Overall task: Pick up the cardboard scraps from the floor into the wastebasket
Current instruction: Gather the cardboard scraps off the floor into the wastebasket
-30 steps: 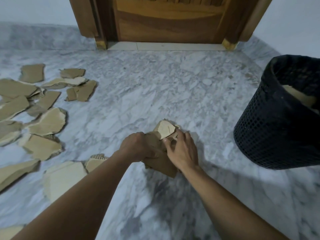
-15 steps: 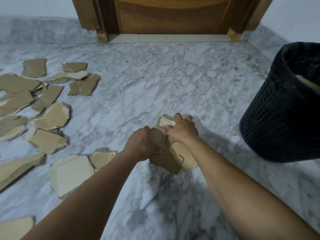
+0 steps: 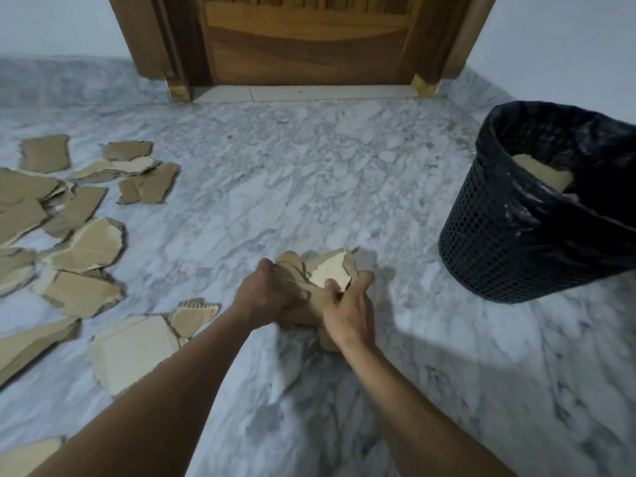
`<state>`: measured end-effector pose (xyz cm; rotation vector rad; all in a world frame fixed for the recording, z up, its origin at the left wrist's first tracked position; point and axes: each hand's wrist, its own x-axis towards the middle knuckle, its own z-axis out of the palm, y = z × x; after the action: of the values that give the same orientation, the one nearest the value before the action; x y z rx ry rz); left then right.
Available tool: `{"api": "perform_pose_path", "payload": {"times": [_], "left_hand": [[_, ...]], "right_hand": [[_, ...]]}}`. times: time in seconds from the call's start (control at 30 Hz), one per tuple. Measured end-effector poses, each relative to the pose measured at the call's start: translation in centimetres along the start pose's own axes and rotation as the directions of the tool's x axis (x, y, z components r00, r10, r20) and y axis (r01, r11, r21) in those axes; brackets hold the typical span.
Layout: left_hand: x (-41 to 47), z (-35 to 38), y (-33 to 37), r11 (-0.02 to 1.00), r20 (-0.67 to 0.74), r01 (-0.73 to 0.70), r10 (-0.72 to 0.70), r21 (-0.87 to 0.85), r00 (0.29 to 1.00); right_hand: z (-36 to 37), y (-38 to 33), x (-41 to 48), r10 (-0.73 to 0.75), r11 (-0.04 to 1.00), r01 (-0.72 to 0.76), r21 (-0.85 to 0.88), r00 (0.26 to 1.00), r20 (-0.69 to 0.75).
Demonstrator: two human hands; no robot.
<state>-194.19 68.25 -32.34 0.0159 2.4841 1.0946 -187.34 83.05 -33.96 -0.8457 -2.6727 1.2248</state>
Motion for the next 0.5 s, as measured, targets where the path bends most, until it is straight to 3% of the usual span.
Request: {"api": "perform_pose_path", "payload": {"times": [0.17,0.33,0.5], "left_hand": [[-1.2,-0.3,0.9,0.981,0.040,-0.038,0.047,-0.188,0.998],[-3.4,-2.0,5.2,0.872,0.135,-0.181,0.268,-0.455,0.954],[-3.8,-5.7,12.9,0.764,0.057,-0.229,0.328,-0.603,0.943]], "right_hand": [[-1.4,0.3,-0.3,0.019,0.971,-0.025,0.236,0.999,0.028],[-4.9,-1.3,0.9,-0.077,0.944,0.088,0.318,0.996,-0.045],[-12.3,-7.1,2.9,-0.208,0.896,0.259,0.361,0.963,-0.174]]}}
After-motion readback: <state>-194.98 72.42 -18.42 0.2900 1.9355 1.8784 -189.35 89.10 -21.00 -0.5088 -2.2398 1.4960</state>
